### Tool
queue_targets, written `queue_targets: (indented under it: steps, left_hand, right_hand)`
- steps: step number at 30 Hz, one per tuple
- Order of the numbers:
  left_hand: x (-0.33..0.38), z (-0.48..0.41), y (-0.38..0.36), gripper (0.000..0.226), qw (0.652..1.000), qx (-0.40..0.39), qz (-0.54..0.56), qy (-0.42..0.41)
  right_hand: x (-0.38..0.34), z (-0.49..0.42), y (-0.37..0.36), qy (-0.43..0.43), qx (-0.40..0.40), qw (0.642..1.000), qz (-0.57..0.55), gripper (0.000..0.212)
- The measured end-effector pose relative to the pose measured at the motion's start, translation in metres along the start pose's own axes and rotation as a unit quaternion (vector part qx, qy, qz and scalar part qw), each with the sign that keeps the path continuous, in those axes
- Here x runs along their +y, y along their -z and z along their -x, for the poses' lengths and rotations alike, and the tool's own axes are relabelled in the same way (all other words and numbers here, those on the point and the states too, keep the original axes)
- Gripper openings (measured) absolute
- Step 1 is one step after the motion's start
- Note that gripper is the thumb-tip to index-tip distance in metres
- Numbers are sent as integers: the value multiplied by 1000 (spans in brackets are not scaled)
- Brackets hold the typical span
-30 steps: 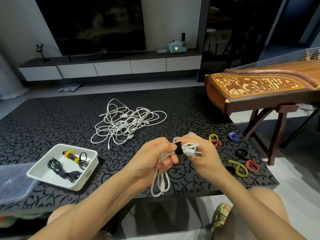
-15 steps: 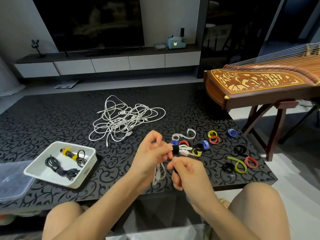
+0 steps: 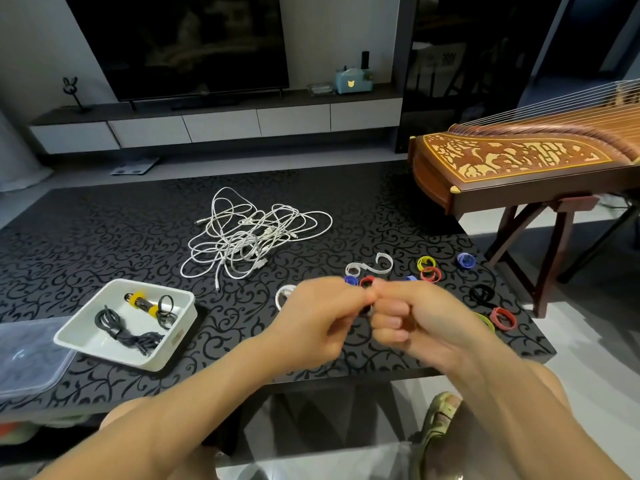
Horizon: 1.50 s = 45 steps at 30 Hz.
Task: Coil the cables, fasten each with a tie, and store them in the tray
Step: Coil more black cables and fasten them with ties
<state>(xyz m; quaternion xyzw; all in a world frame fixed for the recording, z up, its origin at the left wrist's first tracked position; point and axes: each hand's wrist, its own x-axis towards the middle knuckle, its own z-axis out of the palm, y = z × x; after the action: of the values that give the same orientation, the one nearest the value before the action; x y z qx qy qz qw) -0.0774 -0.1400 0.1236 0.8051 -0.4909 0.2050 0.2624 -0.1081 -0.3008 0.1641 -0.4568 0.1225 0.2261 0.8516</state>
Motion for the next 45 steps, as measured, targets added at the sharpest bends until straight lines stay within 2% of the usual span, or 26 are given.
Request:
queue_targets:
  steps: [1,2,3,4,5,6,7,9,10,11,12,14,16,18,20,22,25,27,29,31,34,38,40,41,43,45]
  left_hand:
    - [1,7,-7,17,1000,-21,12,11]
    - [3,17,-15,20,997,-18,39,57]
    - [7,23,-20,24,985,13,101,140]
    - [6,23,-21,28,947,60,203,240]
    - [3,17,-18,31,883,102,318,329]
    - [-1,11,-14,32,819,133,409,379]
    - [-7,5,-9,35,784,150,451,401]
    - [-13,-3,-2,38,766,137,472,414]
    - [-13,-5,-2,39,767,125,475,413]
    - [-12,-7,-1,39,768,115,476,413]
    - [-10,-7,-1,39,769,107,478,411]
    - [-9,-10,1,40,773,100,476,408]
    - [-9,-11,3,45,776,95,479,400]
    - [-7,-10,4,45,786,91,472,388]
    - [-3,-8,6,38,804,90,461,364]
    - [0,-7,9,34,828,80,443,333]
    - [1,-3,12,33,875,41,383,292]
    - [2,-1,14,36,919,13,294,263]
    - [2,0,14,41,964,-4,183,190]
    - [1,-3,17,43,994,-33,65,78]
    - [-3,-8,23,41,994,-101,-7,-39]
    - [-8,-13,27,20,978,-155,-83,-116]
    - [-14,-14,24,14,972,-139,-153,-111]
    - [-17,-14,20,13,973,-109,-189,-80]
    - [-20,-7,11,19,976,-21,-212,32]
    - [-17,2,-5,22,970,71,-150,178]
  right_hand:
    - [-9,1,2,22,5,1000,-17,33]
    - [-18,2,5,56,12,998,-17,29]
    - [-24,4,9,109,27,993,21,28]
    - [-27,6,14,181,53,977,98,29]
    - [-26,7,17,253,80,943,198,31]
    - [-24,8,19,310,103,897,298,30]
    - [-20,8,19,349,112,852,375,27]
    - [-13,2,21,350,97,787,498,28]
    - [-10,-3,22,321,91,764,552,45]
    - [-8,-8,23,286,87,759,579,58]
    - [-6,-12,22,256,84,769,580,62]
    - [-2,-18,19,257,76,770,580,49]
    - [1,-23,15,308,62,754,577,27]
    - [4,-24,11,356,48,761,540,16]
    - [6,-24,9,355,48,799,483,17]
    - [8,-23,7,304,44,859,410,22]
    - [10,-25,8,160,20,951,264,12]
    - [8,-24,10,54,-6,985,166,7]
    - [5,-24,15,-31,-29,992,123,10]
    - [2,-23,21,-110,-35,987,115,16]
    - [4,-25,29,-180,-27,982,45,11]
    - [16,-27,35,-174,-27,984,-36,13]
    - [26,-32,38,-149,-9,985,-87,20]
    - [30,-35,43,-129,16,984,-120,24]
    - [37,-45,52,-76,82,976,-189,21]
    - [44,-54,62,-19,137,956,-260,18]
